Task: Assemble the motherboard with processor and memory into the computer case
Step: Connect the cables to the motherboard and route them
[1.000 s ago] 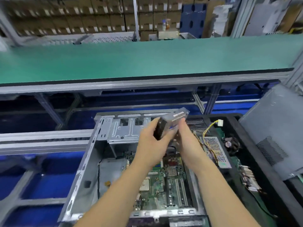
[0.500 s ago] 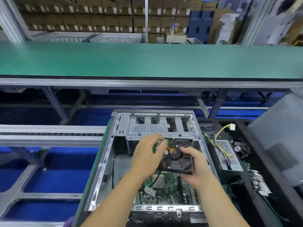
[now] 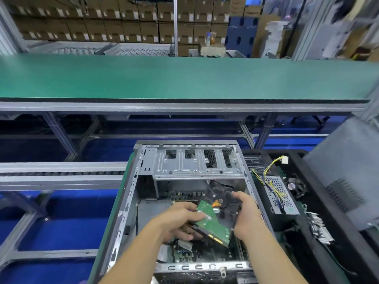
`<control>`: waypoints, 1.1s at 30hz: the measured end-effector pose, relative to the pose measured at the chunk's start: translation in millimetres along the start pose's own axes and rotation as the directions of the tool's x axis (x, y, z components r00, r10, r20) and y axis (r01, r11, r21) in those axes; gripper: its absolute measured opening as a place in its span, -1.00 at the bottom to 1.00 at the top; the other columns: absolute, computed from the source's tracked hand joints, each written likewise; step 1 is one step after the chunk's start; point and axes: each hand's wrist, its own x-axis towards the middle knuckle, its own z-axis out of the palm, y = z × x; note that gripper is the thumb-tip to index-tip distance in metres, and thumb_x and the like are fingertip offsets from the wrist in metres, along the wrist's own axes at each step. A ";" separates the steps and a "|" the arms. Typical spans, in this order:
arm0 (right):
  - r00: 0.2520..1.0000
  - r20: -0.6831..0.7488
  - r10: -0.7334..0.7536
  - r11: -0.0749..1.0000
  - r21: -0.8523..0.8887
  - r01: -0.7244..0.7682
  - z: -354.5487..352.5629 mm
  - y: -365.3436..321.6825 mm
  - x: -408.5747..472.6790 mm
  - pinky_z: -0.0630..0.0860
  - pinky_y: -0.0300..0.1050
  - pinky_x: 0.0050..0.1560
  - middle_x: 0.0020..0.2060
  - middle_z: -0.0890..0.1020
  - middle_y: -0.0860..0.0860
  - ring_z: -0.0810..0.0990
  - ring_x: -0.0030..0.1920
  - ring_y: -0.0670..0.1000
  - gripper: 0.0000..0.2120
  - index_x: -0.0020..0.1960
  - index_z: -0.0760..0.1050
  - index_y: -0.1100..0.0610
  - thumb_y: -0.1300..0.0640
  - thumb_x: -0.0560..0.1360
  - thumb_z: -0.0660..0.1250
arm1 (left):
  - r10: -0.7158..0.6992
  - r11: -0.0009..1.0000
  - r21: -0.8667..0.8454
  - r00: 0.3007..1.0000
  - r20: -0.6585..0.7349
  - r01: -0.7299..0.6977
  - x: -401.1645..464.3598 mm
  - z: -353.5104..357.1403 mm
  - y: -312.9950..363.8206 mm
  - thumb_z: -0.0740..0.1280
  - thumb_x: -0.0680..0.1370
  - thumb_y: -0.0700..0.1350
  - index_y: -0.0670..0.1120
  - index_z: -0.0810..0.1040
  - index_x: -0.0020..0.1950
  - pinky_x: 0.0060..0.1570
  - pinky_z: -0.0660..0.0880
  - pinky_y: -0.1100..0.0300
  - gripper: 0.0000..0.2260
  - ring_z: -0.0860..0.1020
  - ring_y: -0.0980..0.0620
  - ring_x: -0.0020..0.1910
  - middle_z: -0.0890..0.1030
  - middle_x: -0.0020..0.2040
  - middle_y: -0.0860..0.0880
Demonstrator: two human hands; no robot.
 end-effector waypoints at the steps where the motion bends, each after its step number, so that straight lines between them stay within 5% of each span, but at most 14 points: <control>1: 0.999 -0.034 -0.012 1.000 0.011 0.012 1.0 -1.1 1.9 0.62 -0.04 -0.33 -0.29 0.64 0.12 0.60 -0.32 0.13 -0.92 -0.07 0.51 0.17 0.15 0.53 0.30 | 0.017 1.000 -0.007 1.000 0.010 -0.017 2.6 5.2 1.8 0.51 0.45 -0.05 0.01 0.50 0.26 -0.39 0.55 0.19 -0.58 0.69 -0.07 -0.13 0.70 0.07 -0.08; 3: 0.996 -0.059 -0.059 0.998 0.003 0.059 2.9 -2.2 5.2 0.60 -0.09 -0.37 -0.30 0.61 0.12 0.57 -0.32 0.11 -0.94 -0.13 0.50 0.19 0.23 0.51 0.29 | 0.051 0.997 -0.058 0.998 -0.048 -0.054 8.8 13.0 5.7 0.46 0.51 -0.09 -0.03 0.45 0.37 -0.35 0.56 0.17 -0.55 0.69 -0.05 -0.07 0.63 0.19 -0.10; 6: 0.991 -0.015 -0.135 0.989 -0.064 0.134 3.9 0.5 10.2 0.52 0.01 -0.15 -0.23 0.59 0.12 0.54 -0.24 0.13 -0.93 -0.14 0.51 0.18 0.21 0.51 0.29 | 0.032 0.950 -0.309 0.997 -0.064 -0.050 15.5 16.2 8.6 0.39 0.57 -0.22 -0.12 0.44 0.38 -0.15 0.63 0.02 -0.61 0.60 -0.13 0.18 0.54 0.29 -0.16; 9: 0.989 -0.012 -0.149 0.977 -0.157 0.145 4.1 0.2 11.7 0.45 0.07 -0.01 -0.11 0.56 0.14 0.51 -0.08 0.16 -0.93 -0.07 0.50 0.17 0.16 0.50 0.30 | 0.033 0.903 -0.428 0.999 -0.023 -0.040 15.6 17.1 10.6 0.36 0.58 -0.27 -0.16 0.50 0.27 -0.07 0.63 -0.07 -0.74 0.64 -0.15 0.13 0.60 0.22 -0.19; 16: 0.958 -0.127 -0.258 0.915 -0.350 0.200 6.4 0.5 17.2 0.46 0.03 -0.11 -0.05 0.62 0.18 0.62 -0.08 0.20 -0.79 0.07 0.57 0.17 0.25 0.45 0.31 | 0.010 0.873 -0.488 1.000 -0.016 -0.017 27.0 35.2 11.3 0.32 0.58 -0.33 -0.14 0.44 0.26 0.03 0.61 -0.18 -0.73 0.62 -0.24 0.12 0.59 0.20 -0.25; 24: 0.956 -0.220 -0.192 0.962 -0.236 0.139 4.7 2.3 20.3 0.48 -0.09 -0.35 -0.28 0.56 0.14 0.55 -0.32 0.13 -0.94 -0.11 0.50 0.20 0.29 0.43 0.28 | 0.037 0.896 -0.443 0.999 -0.003 -0.034 34.5 35.7 8.2 0.33 0.58 -0.33 -0.11 0.46 0.25 -0.04 0.62 -0.13 -0.73 0.66 -0.23 0.05 0.65 0.13 -0.23; 33: 0.949 -0.261 -0.179 0.976 -0.172 0.137 4.8 6.3 19.9 0.52 -0.10 -0.35 -0.17 0.62 0.18 0.59 -0.28 0.14 -0.78 0.09 0.55 0.21 0.28 0.45 0.30 | 0.052 0.893 -0.446 0.999 -0.013 -0.053 41.5 44.7 6.3 0.32 0.57 -0.35 -0.08 0.44 0.25 0.00 0.62 -0.20 -0.69 0.68 -0.22 0.01 0.66 0.10 -0.22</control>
